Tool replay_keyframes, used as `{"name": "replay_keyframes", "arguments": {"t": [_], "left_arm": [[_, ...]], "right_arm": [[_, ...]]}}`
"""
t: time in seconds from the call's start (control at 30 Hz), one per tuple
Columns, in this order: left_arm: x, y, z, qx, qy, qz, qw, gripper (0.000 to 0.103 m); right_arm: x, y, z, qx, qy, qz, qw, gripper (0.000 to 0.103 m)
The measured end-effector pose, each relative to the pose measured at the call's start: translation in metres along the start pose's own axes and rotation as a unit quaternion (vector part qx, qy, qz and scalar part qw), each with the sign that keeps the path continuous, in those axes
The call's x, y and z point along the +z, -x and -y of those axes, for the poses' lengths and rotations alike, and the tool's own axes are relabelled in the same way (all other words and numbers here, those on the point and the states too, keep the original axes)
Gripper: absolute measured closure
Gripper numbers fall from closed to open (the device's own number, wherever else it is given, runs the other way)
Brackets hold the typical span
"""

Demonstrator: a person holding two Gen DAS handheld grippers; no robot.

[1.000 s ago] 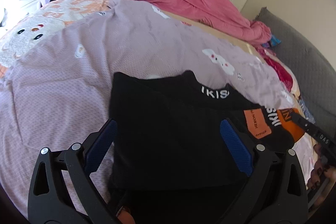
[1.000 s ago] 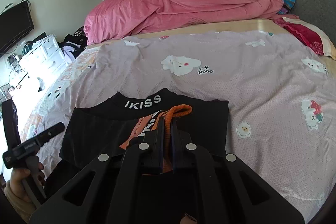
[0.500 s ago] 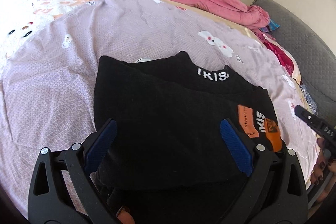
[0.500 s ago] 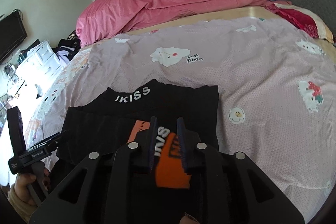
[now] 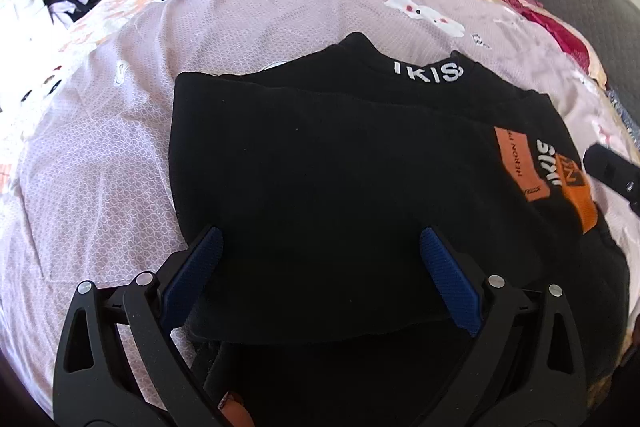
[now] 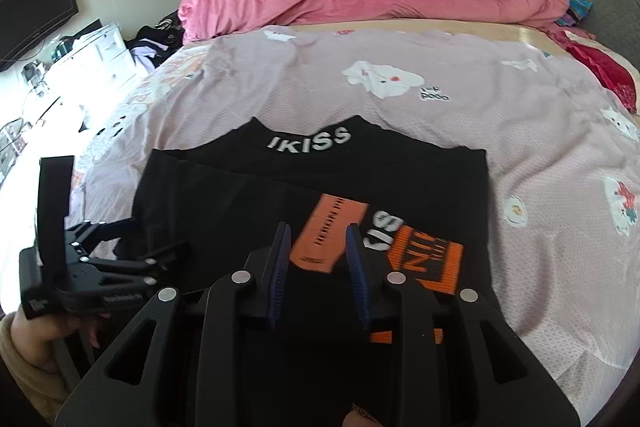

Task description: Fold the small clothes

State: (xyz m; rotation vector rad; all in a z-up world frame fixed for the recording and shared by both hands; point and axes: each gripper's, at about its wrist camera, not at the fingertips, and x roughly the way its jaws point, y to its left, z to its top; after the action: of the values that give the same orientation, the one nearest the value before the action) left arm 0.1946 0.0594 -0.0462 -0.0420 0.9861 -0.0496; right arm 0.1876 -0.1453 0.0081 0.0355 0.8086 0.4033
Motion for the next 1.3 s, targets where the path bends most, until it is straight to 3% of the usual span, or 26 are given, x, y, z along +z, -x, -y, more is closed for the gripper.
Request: {"name": "replay_keyframes", "arguments": {"t": [0.17,0.4,0.7,0.93,1.0,1.3], "left_arm": [[-0.002,0.001,-0.008,-0.015,0.012,0.000,0.9998,0.011],[-0.003,0.004,-0.010,-0.020,0.017,0.001,0.9996,0.011],[-0.004,0.011,-0.017,-0.035,0.030,0.002,0.9989,0.011],[-0.005,0.014,-0.016,-0.035,0.029,0.004,0.9990,0.011],[-0.005,0.015,-0.016,-0.036,0.030,0.004,0.9989,0.011],[-0.007,0.020,-0.019,-0.043,0.036,0.005,0.9984,0.011]], "right_arm": [[0.005,-0.016,-0.012,-0.009,0.025,-0.029,0.999,0.067],[-0.015,-0.051,0.011,-0.053,0.009,-0.091,0.994,0.067],[-0.028,-0.054,0.017,-0.054,0.006,-0.085,0.995,0.068],[-0.030,-0.041,0.019,-0.050,-0.023,-0.072,0.996,0.062],[-0.032,-0.038,0.019,-0.057,-0.029,-0.074,0.995,0.056],[-0.037,-0.029,0.026,-0.061,-0.046,-0.068,0.995,0.053]]}}
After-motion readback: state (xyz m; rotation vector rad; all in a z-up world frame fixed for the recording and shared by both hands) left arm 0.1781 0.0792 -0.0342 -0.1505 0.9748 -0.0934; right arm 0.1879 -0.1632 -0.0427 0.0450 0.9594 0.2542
